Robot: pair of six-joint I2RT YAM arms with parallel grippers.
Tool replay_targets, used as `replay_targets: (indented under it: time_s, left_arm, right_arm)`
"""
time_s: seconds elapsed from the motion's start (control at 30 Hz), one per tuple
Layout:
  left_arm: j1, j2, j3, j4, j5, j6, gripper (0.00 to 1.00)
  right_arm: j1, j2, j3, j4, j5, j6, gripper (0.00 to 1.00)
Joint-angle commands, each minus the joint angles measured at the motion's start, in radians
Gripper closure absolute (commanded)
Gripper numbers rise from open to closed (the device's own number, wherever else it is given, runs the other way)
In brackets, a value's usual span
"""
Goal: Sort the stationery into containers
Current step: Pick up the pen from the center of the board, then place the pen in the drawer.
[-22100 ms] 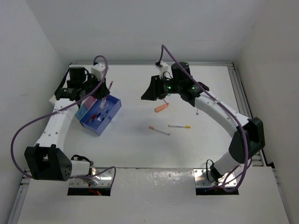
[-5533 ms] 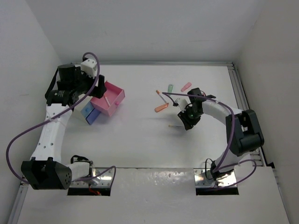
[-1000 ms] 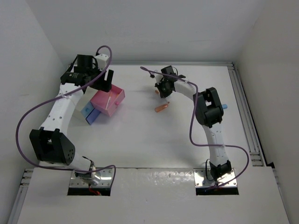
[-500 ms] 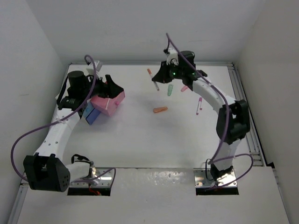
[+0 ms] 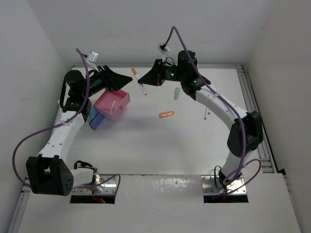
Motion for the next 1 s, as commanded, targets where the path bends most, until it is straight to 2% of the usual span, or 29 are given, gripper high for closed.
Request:
replay_targets:
  time_s: [0.0,0.3,0.4,0.43,0.47,0.5,0.57,0.6,0.63,0.67,0.7,0.73,0.77,0.8,0.87,0.9,0.93,0.97]
  left_arm:
    - [-0.01,-0.018,-0.006,0.139,0.032,-0.095,0.15]
    - [-0.042,0.021,0.007,0.168,0.008,-0.115,0.16]
    - [-0.048,0.027,0.008,0.2,0.011,-0.123,0.23]
    - [-0.048,0.028,0.006,0.214,0.014,-0.123,0.37]
    - [-0.045,0.027,0.008,0.213,0.014,-0.118,0.47]
    - [-0.042,0.03,0.011,0.197,0.014,-0.112,0.64]
    - [-0.033,0.033,0.021,0.164,0.015,-0.081,0.8]
    - [-0.028,0.033,0.029,0.109,0.018,-0.066,0.93]
    - [-0.024,0.035,0.029,0.064,0.018,-0.043,0.97]
    - [-0.005,0.039,0.078,0.015,0.026,0.027,1.0]
    - [0.004,0.045,0.105,-0.108,0.035,0.073,1.0]
    - [0.025,0.051,0.139,-0.193,0.05,0.214,1.0]
    - [0.036,0.071,0.226,-0.279,0.057,0.323,1.0]
    - [0.045,0.084,0.277,-0.536,0.034,0.549,1.0]
    - [0.039,0.102,0.377,-0.768,-0.148,0.734,1.0]
    - [0.024,0.105,0.394,-0.812,-0.22,0.793,1.0]
    - [0.016,0.114,0.405,-0.845,-0.344,0.924,1.0]
    - [0.007,0.122,0.42,-0.894,-0.404,0.969,1.0]
  right_arm:
    - [0.005,-0.013,-0.002,0.091,-0.044,0.055,1.0]
    - [0.039,-0.005,0.011,0.102,-0.07,0.066,1.0]
    - [0.052,0.001,0.01,0.111,-0.071,0.079,1.0]
    - [0.06,0.001,0.004,0.125,-0.067,0.09,1.0]
    - [0.063,0.001,-0.002,0.137,-0.067,0.096,1.0]
    - [0.069,-0.001,-0.01,0.151,-0.065,0.106,1.0]
    - [0.072,-0.001,-0.015,0.151,-0.061,0.109,0.87]
    - [0.065,-0.002,-0.021,0.151,-0.062,0.115,0.78]
    - [0.059,-0.005,-0.025,0.148,-0.061,0.118,0.67]
    - [0.051,-0.018,-0.041,0.139,-0.058,0.126,0.63]
    - [0.021,-0.025,-0.051,0.131,-0.053,0.127,0.59]
    - [0.005,-0.036,-0.064,0.115,-0.032,0.129,0.54]
    - [-0.038,-0.059,-0.097,0.083,-0.022,0.133,0.53]
    - [-0.062,-0.073,-0.119,0.064,-0.018,0.127,0.53]
    - [-0.134,-0.119,-0.194,-0.031,0.016,0.06,0.54]
    - [-0.156,-0.131,-0.214,-0.068,0.033,0.023,0.54]
    - [-0.177,-0.146,-0.251,-0.115,0.078,-0.027,0.55]
    - [-0.213,-0.168,-0.268,-0.193,0.1,-0.107,0.55]
